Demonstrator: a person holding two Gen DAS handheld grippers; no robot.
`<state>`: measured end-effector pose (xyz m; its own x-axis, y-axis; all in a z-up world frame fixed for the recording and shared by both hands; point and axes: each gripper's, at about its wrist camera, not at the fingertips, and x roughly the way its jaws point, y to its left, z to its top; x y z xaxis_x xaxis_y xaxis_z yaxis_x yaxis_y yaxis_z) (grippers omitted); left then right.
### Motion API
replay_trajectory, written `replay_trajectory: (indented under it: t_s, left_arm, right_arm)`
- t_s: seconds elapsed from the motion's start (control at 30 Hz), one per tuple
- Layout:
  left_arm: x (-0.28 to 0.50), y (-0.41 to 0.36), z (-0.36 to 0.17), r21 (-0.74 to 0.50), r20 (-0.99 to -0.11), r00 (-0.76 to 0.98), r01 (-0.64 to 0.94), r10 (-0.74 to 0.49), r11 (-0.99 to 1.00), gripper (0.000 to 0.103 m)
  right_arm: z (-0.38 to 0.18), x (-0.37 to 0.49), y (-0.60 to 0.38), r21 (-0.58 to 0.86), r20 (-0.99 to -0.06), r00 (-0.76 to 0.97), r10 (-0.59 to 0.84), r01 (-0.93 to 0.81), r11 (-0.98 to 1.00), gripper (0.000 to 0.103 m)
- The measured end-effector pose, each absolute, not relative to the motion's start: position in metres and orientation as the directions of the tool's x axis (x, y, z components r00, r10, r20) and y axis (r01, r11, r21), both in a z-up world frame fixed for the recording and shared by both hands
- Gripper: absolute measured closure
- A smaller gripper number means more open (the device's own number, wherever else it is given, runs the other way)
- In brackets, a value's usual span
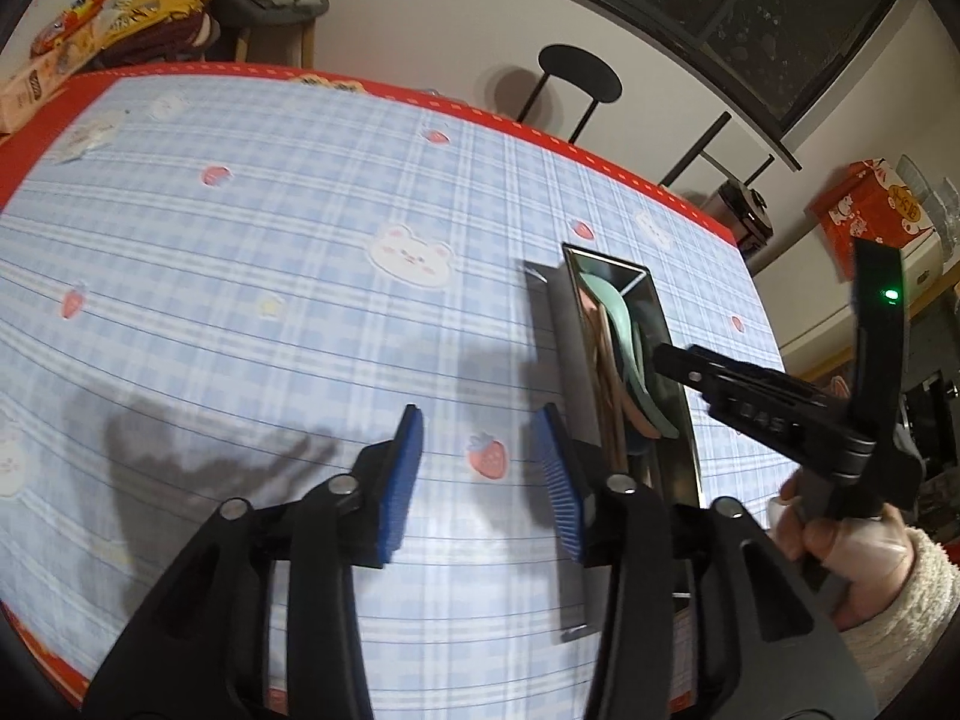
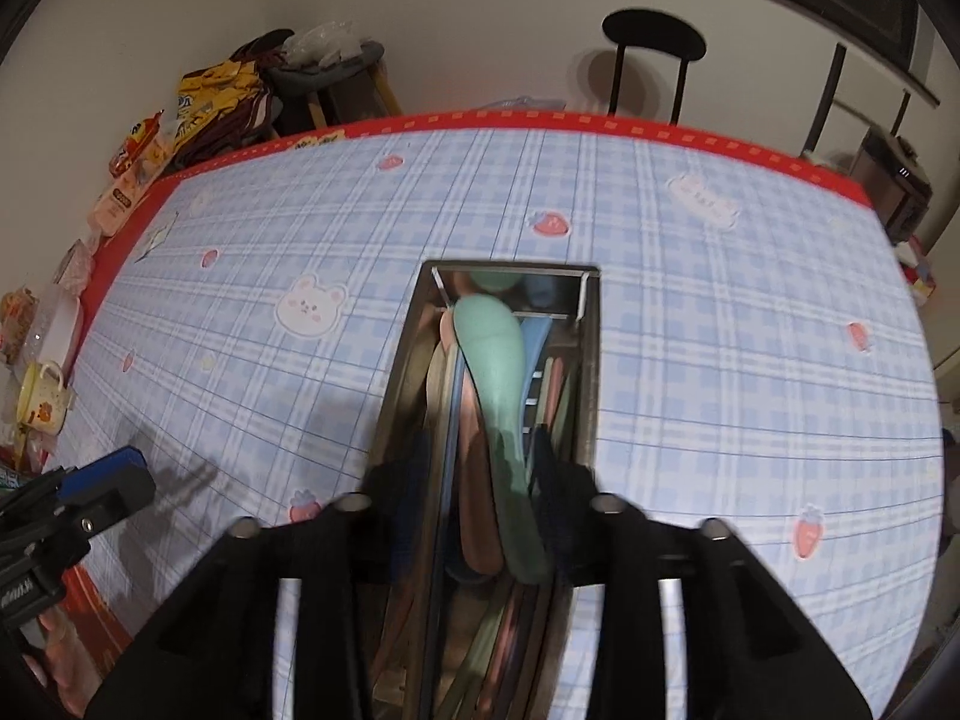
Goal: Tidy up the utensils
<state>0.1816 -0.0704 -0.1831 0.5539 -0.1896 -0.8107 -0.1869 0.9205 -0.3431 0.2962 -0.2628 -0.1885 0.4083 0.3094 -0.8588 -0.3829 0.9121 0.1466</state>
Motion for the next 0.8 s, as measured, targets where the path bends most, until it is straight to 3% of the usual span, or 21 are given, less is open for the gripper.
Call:
replay_trajectory:
  t_s: [0.2, 0.3, 0.4, 0.53, 0.6, 0.8]
  left_arm:
    - [0.167, -0.057, -0.165, -0.313, -0.799, 0.581, -0.184, -0.154, 0.932, 0.045]
    - [0.158, -0.053, -0.155, -0.29, -0.792, 0.595, -0.175, -0.134, 0.941, 0.037]
    - [0.15, -0.049, -0.143, -0.276, -0.78, 0.613, -0.163, -0.122, 0.947, 0.024]
    - [0.137, -0.047, -0.123, -0.239, -0.757, 0.644, -0.117, -0.11, 0.964, 0.017]
    - [0.131, -0.047, -0.111, -0.207, -0.749, 0.655, -0.095, -0.095, 0.974, 0.006]
    - [0.11, -0.035, -0.064, -0.134, -0.696, 0.716, -0.059, -0.052, 0.989, 0.006]
  right_arm:
    - [-0.159, 0.275, -0.27, 0.137, -0.845, 0.444, 0.298, -0.36, 0.923, 0.02]
    - [-0.144, 0.261, -0.272, 0.136, -0.835, 0.465, 0.295, -0.345, 0.929, 0.011]
    - [-0.131, 0.248, -0.275, 0.139, -0.827, 0.479, 0.293, -0.331, 0.933, 0.006]
    - [-0.112, 0.226, -0.278, 0.138, -0.815, 0.502, 0.291, -0.32, 0.937, 0.006]
    - [-0.103, 0.215, -0.279, 0.11, -0.809, 0.526, 0.262, -0.303, 0.947, 0.006]
    - [-0.062, 0.179, -0.287, 0.056, -0.768, 0.615, 0.181, -0.217, 0.975, 0.006]
